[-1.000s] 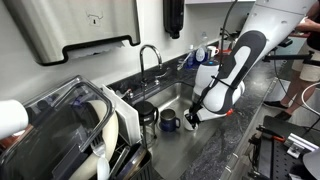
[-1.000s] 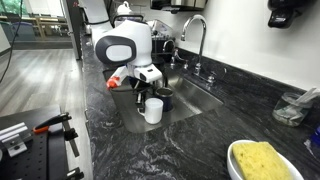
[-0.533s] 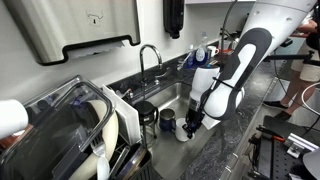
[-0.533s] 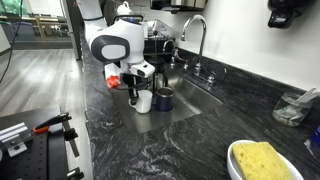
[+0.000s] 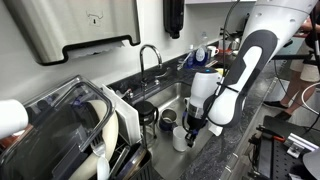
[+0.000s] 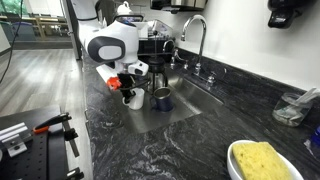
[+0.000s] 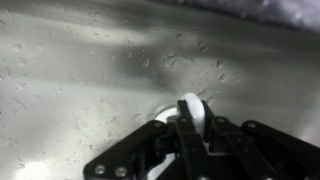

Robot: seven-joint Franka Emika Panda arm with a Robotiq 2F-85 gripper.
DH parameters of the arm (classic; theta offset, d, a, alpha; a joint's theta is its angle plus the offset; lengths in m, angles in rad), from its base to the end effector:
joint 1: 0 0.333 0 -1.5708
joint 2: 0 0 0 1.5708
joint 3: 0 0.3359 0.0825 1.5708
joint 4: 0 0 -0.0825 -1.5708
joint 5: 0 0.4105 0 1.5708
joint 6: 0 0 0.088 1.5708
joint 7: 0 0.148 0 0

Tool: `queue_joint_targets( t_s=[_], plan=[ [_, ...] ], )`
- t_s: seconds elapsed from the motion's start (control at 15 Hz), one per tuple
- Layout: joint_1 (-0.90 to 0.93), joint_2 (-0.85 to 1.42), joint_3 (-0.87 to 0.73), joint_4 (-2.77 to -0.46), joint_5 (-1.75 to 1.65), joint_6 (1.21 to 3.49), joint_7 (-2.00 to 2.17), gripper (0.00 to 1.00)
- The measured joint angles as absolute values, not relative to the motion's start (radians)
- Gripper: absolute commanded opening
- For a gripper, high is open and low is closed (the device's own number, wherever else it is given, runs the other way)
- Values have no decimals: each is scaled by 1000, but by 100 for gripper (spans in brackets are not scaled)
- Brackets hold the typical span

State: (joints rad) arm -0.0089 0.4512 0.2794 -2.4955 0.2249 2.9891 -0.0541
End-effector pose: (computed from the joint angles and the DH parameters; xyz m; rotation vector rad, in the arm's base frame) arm 0.4596 0.1315 0.0755 -2.9756 -0.1084 -0.0427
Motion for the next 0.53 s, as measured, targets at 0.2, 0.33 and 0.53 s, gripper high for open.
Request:
queue_joint_targets(
  t_s=[0.2,0.33,0.53],
  plan=[
    [-8,452,282,-2499,160,2989,-90,3],
    [-6,452,279,-2500,119,2989,-102,3],
    [-3,452,271,-2502,68,2989,-107,45]
  ],
)
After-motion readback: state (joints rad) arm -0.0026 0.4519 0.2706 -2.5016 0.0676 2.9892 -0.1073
